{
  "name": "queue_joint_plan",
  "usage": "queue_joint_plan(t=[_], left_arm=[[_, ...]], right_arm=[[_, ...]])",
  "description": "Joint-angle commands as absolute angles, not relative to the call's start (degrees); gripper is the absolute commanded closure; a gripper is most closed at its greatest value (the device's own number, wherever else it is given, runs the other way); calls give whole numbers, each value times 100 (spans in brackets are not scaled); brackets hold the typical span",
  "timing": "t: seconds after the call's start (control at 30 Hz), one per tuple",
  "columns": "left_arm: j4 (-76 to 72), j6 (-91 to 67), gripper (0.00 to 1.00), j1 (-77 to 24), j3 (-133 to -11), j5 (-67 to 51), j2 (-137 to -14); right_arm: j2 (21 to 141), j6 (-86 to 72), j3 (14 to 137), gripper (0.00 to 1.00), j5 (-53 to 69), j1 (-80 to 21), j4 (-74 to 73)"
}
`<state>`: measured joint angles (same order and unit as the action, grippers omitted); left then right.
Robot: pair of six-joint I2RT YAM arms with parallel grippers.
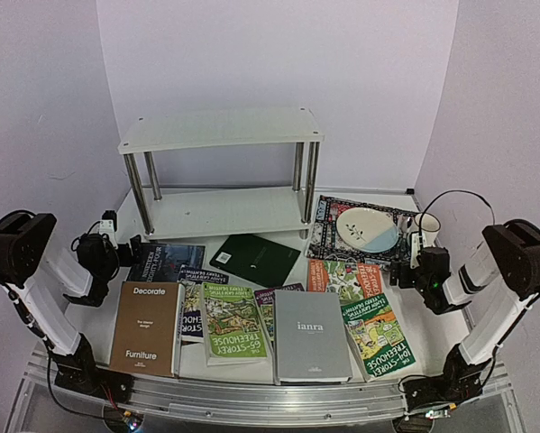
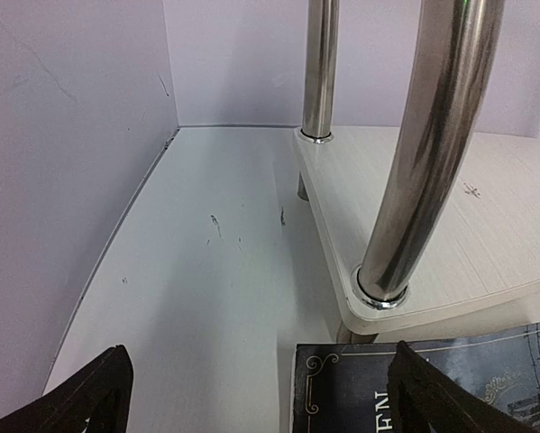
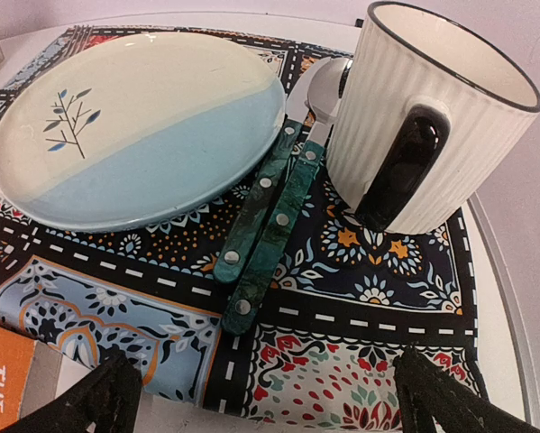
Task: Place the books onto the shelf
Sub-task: Adjust the book pile.
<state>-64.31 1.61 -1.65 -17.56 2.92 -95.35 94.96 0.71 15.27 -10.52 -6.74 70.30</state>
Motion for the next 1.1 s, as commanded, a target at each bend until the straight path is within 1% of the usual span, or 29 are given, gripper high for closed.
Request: queue_joint_plan(t=[0.0,0.3,0.43,0.5,0.67,0.83,0.97,1.07], left_arm=[[-6486,229,0,-141,-1828,237,-9490],[-6468,213,0,-156,-1810,343,-9324],[-6443,-118,0,-176,-1433,1087,-8504],[-6428,-178,0,-176,-1280,1150,-8123],[-6020,-536,0,-176,-1100,1197,-7506],[-5437,-1050,0,-176,-1047,868,-6491],[-3971,-1480,0,-180,-1394,635,-5498],[-3116,-1583,0,-177,-1674,125,-4995]], right_arm=[[9492,44,1644,2,-1127,-658,7023],[9471,44,1619,2,-1177,-657,7039],[9278,-237,1592,2,-1626,-657,6981],[9043,-257,1618,2,-1679,-659,6739],[8517,-372,1833,2,-1779,-655,5785],[7404,-699,2016,2,-1893,-655,4619],[6661,-1700,2384,2,-1741,-659,3210],[6363,-2698,2810,2,-2105,-655,1878]])
